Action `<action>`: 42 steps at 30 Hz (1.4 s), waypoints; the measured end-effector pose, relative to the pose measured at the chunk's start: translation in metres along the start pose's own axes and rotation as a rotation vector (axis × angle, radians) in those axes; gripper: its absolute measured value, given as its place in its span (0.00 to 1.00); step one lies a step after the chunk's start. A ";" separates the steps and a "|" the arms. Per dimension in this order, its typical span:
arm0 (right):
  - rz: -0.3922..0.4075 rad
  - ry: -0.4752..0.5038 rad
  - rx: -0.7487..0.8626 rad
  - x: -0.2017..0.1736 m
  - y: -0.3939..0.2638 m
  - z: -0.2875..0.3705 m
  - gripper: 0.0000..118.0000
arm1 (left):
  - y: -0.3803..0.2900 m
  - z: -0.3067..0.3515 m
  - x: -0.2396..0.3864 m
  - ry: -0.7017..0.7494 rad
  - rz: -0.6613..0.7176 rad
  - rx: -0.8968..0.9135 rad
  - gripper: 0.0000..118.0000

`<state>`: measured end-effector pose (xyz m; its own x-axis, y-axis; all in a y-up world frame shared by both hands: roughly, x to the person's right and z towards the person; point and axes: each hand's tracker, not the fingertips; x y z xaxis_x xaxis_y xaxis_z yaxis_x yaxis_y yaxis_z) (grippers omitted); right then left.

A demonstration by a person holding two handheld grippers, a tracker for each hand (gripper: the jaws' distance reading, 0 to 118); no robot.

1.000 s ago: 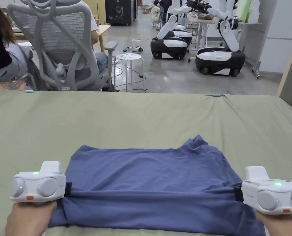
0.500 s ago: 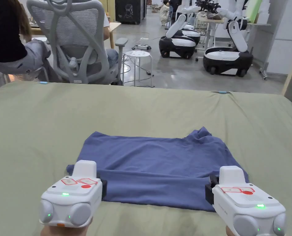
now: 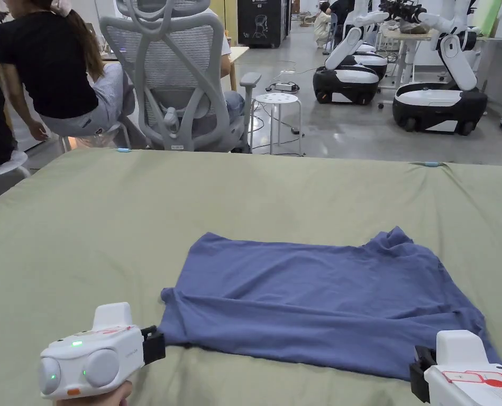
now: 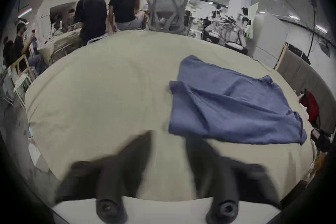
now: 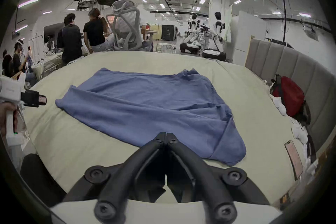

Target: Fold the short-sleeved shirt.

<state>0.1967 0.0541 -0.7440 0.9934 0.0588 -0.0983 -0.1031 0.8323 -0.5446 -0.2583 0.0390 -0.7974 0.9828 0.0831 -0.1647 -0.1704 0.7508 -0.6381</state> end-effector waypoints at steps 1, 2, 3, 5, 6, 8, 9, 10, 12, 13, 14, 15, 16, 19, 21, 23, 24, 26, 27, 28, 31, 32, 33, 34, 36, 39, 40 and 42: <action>-0.006 -0.002 -0.004 0.003 0.000 -0.002 0.00 | 0.005 -0.008 0.003 -0.010 -0.017 -0.016 0.83; -0.014 -0.004 -0.008 0.008 0.000 -0.003 0.00 | 0.009 -0.016 0.008 -0.027 -0.031 -0.024 0.80; -0.021 -0.009 -0.011 0.011 -0.001 -0.005 0.00 | 0.013 -0.024 0.015 -0.031 -0.050 -0.032 0.79; -0.034 -0.022 -0.020 0.019 -0.004 -0.008 0.00 | 0.019 -0.044 0.027 0.001 -0.103 -0.055 0.78; -0.041 -0.031 -0.026 0.025 -0.005 -0.007 0.00 | 0.021 -0.056 0.030 0.034 -0.111 -0.069 0.77; -0.052 -0.054 -0.038 0.036 -0.009 -0.008 0.00 | 0.020 -0.084 0.033 0.063 -0.114 -0.144 0.76; -0.061 -0.066 -0.043 0.043 -0.010 -0.008 0.00 | 0.018 -0.097 0.034 0.072 -0.121 -0.188 0.71; -0.071 -0.079 -0.047 0.050 -0.011 -0.007 0.00 | 0.014 -0.104 0.034 0.060 -0.131 -0.214 0.64; -0.094 -0.118 -0.049 0.068 -0.013 -0.003 0.00 | 0.014 -0.093 0.041 0.073 -0.155 -0.179 0.62; -0.109 -0.141 -0.051 0.077 -0.014 -0.002 0.00 | 0.016 -0.085 0.046 0.070 -0.199 -0.169 0.53; -0.121 -0.157 -0.053 0.085 -0.014 -0.001 0.00 | 0.017 -0.079 0.050 0.090 -0.245 -0.145 0.25; -0.139 -0.182 -0.057 0.096 -0.015 -0.001 0.00 | 0.016 -0.074 0.055 0.119 -0.298 -0.114 0.03; -0.160 -0.196 -0.066 0.105 -0.015 -0.002 0.00 | 0.018 -0.071 0.054 0.126 -0.314 -0.100 0.03; -0.198 -0.190 -0.083 0.124 -0.013 -0.008 0.00 | 0.024 -0.060 0.048 0.096 -0.253 -0.076 0.03; -0.208 -0.173 -0.081 0.132 -0.012 -0.013 0.04 | 0.028 -0.040 0.051 0.079 -0.204 -0.048 0.03; -0.206 -0.140 -0.052 0.134 -0.010 -0.020 0.58 | 0.030 -0.030 0.059 0.083 -0.230 -0.023 0.03; -0.196 -0.152 -0.069 0.134 -0.008 -0.028 0.83 | 0.032 -0.017 0.066 0.095 -0.282 -0.002 0.03; -0.192 -0.152 -0.112 0.135 -0.008 -0.043 0.98 | 0.033 -0.011 0.072 0.088 -0.286 0.000 0.03; -0.194 -0.131 -0.113 0.136 -0.008 -0.048 0.94 | 0.033 -0.010 0.073 0.073 -0.275 -0.003 0.03; -0.198 -0.115 -0.129 0.136 -0.008 -0.055 0.92 | 0.036 -0.010 0.072 0.048 -0.235 -0.016 0.03; -0.195 -0.104 -0.210 0.134 -0.015 -0.077 0.83 | 0.028 -0.012 0.074 0.066 -0.238 -0.021 0.03; -0.192 -0.080 -0.266 0.134 -0.018 -0.084 0.52 | 0.029 -0.015 0.072 0.066 -0.233 -0.031 0.03; -0.200 -0.059 -0.303 0.132 -0.022 -0.090 0.24 | 0.026 -0.015 0.071 0.065 -0.228 -0.041 0.03; -0.201 -0.032 -0.328 0.130 -0.025 -0.094 0.18 | 0.023 -0.015 0.072 0.067 -0.232 -0.048 0.03; -0.192 -0.053 -0.289 0.121 -0.022 -0.085 0.07 | 0.020 -0.023 0.068 0.068 -0.243 -0.064 0.03; -0.162 -0.070 -0.287 0.110 -0.012 -0.072 0.06 | 0.015 -0.019 0.067 0.066 -0.266 -0.071 0.03; -0.146 -0.077 -0.270 0.107 -0.011 -0.065 0.06 | 0.015 -0.020 0.064 0.068 -0.269 -0.069 0.03; -0.137 -0.082 -0.255 0.101 -0.007 -0.052 0.05 | 0.014 -0.011 0.061 0.058 -0.267 -0.067 0.03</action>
<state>0.2957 0.0258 -0.7931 0.9986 0.0082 0.0524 0.0334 0.6709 -0.7408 -0.2013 0.0475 -0.8246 0.9882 -0.1513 -0.0257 0.0880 0.6956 -0.7130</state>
